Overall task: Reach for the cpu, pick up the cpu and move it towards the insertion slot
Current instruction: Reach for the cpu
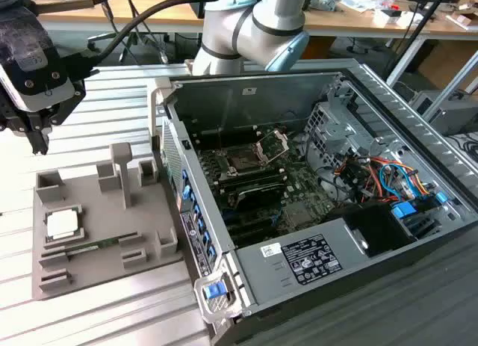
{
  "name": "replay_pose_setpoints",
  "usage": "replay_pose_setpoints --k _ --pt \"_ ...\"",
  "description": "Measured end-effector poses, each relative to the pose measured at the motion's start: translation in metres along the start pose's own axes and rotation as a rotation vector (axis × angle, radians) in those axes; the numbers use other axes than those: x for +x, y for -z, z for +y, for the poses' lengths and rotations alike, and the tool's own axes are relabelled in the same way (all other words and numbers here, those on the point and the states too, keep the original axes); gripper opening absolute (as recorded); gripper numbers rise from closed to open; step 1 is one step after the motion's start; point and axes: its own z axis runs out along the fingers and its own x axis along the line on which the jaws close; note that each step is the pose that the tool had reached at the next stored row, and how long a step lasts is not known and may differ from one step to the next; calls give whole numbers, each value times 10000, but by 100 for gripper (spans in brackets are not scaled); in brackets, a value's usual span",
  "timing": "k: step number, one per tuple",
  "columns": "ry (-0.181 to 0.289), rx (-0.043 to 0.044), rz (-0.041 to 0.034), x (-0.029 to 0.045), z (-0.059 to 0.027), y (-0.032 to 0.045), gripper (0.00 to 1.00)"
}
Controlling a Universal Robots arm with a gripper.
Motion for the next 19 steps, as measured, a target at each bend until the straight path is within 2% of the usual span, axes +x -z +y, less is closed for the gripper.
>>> replay_pose_setpoints --k 13,15,19 --pt "0 10 1 0 -2 -50 11" --pt "0 10 0 0 -4 -89 11" --pt "0 10 0 0 -4 -96 11"
